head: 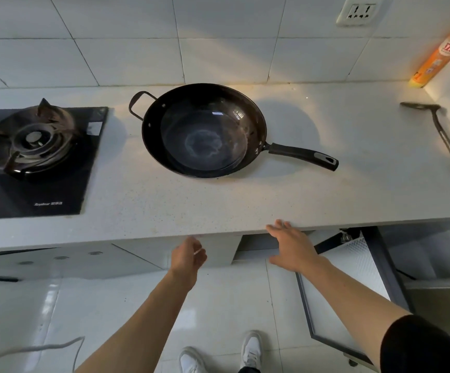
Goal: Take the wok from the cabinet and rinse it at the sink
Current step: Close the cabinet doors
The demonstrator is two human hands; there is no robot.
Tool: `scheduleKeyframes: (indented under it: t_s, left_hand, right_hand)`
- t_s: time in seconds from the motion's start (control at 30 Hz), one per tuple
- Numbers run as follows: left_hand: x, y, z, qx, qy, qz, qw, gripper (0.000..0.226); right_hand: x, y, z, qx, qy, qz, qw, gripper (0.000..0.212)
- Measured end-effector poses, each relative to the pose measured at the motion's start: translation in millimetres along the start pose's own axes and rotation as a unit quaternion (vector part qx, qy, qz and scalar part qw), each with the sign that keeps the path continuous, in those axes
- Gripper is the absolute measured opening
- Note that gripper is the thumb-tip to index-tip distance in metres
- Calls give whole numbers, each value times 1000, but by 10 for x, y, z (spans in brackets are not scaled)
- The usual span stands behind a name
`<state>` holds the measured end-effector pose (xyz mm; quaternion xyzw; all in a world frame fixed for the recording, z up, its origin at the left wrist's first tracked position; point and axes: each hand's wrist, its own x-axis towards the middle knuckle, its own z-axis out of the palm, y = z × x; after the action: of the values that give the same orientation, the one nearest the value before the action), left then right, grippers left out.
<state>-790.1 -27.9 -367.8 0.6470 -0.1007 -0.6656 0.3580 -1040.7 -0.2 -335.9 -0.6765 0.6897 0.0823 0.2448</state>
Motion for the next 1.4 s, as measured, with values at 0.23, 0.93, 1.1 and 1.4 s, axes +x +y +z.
scheduleKeyframes:
  t_s: [0.23,0.93,1.1,1.4]
  left_hand:
    - [-153,10,175,668,-13,386,636,58]
    - [-166,133,463,830,-9,271,488,64]
    - [-174,119,469,830,-13,256,496,69]
    - [-180,71,433,822,-20,268,501,80]
  right_hand:
    - [-8,33,85,11,25,-6,1000,81]
    - [-1411,1597,638,150,185,276,931,60]
    - [-1845,2015,889,158,73,397,901,81]
    - [-1882,2081,984,247,108,395,878,62]
